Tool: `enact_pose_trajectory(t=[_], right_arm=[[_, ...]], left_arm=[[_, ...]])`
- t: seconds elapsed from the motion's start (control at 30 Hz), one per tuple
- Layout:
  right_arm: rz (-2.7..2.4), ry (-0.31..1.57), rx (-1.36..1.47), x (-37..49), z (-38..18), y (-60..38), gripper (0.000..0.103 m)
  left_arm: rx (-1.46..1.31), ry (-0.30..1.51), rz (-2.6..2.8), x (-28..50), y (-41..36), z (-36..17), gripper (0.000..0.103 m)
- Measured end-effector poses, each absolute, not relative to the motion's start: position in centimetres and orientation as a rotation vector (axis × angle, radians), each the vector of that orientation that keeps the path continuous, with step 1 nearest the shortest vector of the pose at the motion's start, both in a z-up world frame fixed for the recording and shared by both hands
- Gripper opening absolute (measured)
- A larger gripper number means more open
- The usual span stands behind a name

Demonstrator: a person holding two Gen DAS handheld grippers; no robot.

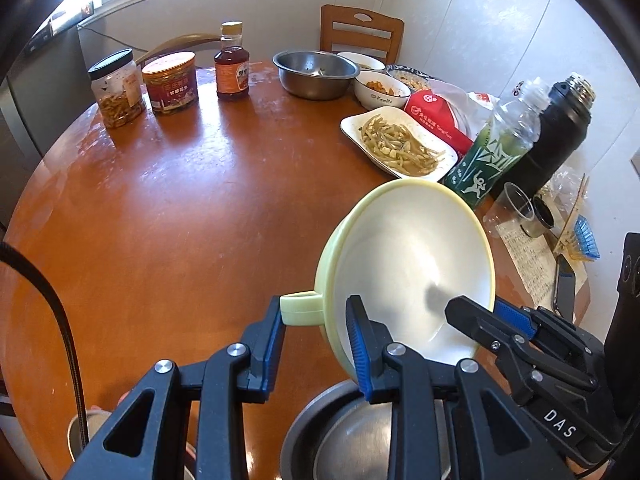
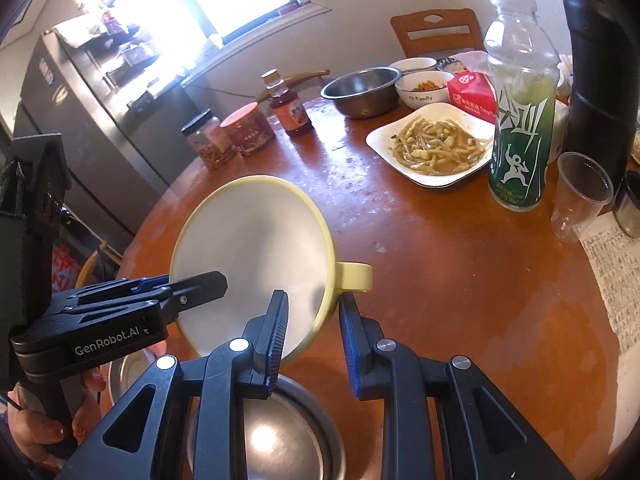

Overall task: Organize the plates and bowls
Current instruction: 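Lift the cream handled bowl with both tools over the nested steel bowls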

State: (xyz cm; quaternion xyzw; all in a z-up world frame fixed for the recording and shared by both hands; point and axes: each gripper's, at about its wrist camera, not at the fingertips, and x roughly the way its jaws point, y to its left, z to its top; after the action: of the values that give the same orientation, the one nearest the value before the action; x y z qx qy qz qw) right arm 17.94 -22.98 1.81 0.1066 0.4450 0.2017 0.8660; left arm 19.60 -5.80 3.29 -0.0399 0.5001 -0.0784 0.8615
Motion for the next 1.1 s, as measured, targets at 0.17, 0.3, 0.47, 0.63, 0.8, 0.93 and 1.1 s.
enact_pose_trajectory(t=[0.17,0.3,0.47,0.63,0.8,0.93,1.1], right_arm=[[0.43,0.918,0.213,16.4,2.5,-22.9,0.027],[0.438,0.915,0.202,15.2,2.7,-22.8,0.027],[0.45,0.91,0.187,13.5,2.9,-22.8,0.027],[0.46,0.916,0.183,12.1,2.7,-23.1,0.027],[0.466,0.915,0.17,10.8,2.8,-23.2,0.028],[0.472,0.912,0.168,10.0,2.8,-23.4,0.028],[0.475,0.91,0.152,9.4,2.9,-23.3,0.028]], left_arm=[[-0.076,1.043,-0.166,17.9,-5.6,3.6,0.031],[-0.085,1.042,-0.168,16.5,-5.3,3.6,0.031],[-0.085,1.043,-0.174,14.8,-5.4,3.2,0.031],[-0.086,1.049,-0.176,13.2,-5.6,2.7,0.031],[-0.087,1.051,-0.179,11.8,-5.9,2.4,0.031],[-0.085,1.043,-0.185,10.9,-6.0,2.5,0.032],[-0.083,1.04,-0.19,10.1,-6.2,2.5,0.032]])
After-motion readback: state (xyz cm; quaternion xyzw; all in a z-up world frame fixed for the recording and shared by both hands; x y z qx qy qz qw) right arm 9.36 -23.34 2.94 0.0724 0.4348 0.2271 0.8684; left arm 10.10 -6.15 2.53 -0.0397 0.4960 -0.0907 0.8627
